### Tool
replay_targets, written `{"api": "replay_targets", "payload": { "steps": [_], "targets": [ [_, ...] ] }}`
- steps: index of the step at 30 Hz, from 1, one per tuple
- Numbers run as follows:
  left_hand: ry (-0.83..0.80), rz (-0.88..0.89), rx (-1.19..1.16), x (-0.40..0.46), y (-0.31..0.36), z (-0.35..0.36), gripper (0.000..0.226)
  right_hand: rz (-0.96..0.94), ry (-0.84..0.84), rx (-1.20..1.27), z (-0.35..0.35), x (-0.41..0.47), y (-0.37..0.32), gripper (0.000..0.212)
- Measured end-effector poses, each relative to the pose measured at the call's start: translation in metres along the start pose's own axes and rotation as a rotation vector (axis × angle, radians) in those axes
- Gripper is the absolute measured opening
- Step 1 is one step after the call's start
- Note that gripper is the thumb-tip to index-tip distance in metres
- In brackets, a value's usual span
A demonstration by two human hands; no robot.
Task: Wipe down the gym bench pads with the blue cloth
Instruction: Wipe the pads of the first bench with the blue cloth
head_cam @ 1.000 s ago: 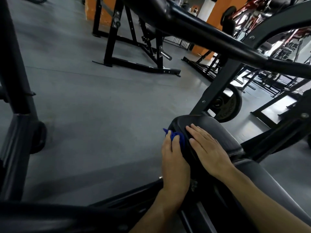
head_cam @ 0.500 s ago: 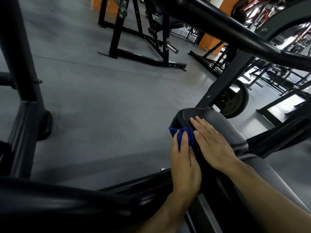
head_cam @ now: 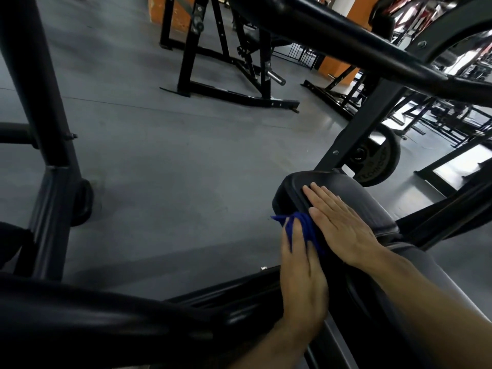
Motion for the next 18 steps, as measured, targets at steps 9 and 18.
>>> {"api": "replay_targets", "payload": {
  "steps": [9, 18],
  "targets": [
    [0.034, -0.193, 0.084, 0.125, 0.029, -0.020, 0.048, 0.029, 0.008, 0.087, -0.004, 0.000, 0.001, 0.048],
    [-0.084, -0.028, 0.202, 0.055, 0.008, -0.011, 0.049, 0.001, 0.004, 0.011, -0.002, -0.001, 0.002, 0.049]
  ]
}}
Point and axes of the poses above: each hand's wrist, its own x-axis towards the middle knuckle, its own z-axis out of the palm, y = z × x, the point moved 2 cm from there along x, towards the middle knuckle, and after that the axes turned 5 degrees about -y, right-handed, at the moved point
